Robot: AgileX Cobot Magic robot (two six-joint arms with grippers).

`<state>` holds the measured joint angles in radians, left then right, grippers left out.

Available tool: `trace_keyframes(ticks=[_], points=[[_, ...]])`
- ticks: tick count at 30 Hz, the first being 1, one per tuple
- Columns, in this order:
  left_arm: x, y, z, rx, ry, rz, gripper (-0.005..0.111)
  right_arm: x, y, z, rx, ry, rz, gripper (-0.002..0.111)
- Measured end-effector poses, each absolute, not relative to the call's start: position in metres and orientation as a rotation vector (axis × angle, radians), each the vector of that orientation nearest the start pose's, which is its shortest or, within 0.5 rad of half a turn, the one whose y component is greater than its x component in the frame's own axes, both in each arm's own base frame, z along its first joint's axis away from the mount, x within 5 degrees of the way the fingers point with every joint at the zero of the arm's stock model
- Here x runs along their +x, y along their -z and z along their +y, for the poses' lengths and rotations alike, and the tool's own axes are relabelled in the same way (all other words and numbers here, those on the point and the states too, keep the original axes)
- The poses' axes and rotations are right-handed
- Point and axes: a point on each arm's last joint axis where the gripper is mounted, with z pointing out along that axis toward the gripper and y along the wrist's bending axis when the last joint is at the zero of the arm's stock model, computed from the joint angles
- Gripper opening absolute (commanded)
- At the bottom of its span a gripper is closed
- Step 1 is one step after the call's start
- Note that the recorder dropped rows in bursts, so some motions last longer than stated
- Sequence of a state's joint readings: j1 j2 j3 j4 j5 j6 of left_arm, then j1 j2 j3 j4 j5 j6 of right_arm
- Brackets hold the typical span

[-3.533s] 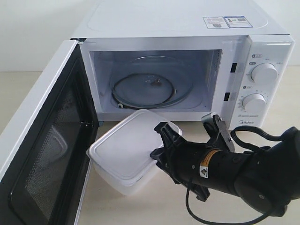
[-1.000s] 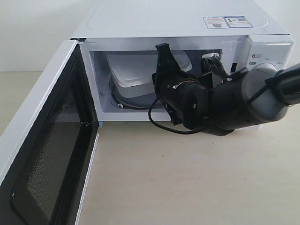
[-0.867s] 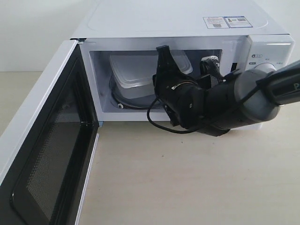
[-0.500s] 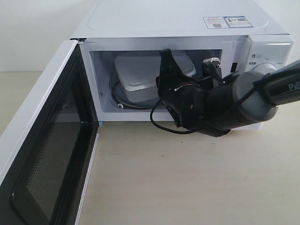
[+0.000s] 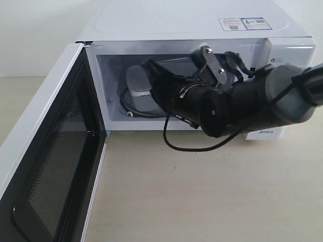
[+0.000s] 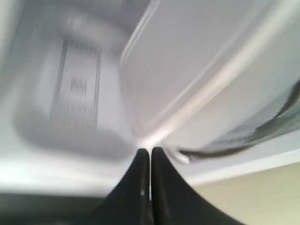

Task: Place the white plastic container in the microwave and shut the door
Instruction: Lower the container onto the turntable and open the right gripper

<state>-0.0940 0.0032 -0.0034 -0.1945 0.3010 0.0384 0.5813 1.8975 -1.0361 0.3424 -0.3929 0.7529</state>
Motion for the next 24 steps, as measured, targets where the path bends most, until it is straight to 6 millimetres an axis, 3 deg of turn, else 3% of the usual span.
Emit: trace_keyframes(ticks=[4,8,15,24], points=[[0.054,-0.187,-0.010,-0.006,0.225,1.784,0.004,0.339,-0.176,0.217,0.214,-0.761,2.123,0.000],[0.054,-0.187,-0.010,-0.006,0.225,1.784,0.004,0.342,-0.163,0.219,0.008,-0.644,2.110,0.000],[0.054,-0.187,-0.010,-0.006,0.225,1.784,0.004,0.355,-0.136,0.216,0.013,-0.518,2.072,0.000],[0.054,-0.187,-0.010,-0.006,0.225,1.784,0.004,0.375,-0.146,0.224,0.025,-0.504,1.953,0.000]])
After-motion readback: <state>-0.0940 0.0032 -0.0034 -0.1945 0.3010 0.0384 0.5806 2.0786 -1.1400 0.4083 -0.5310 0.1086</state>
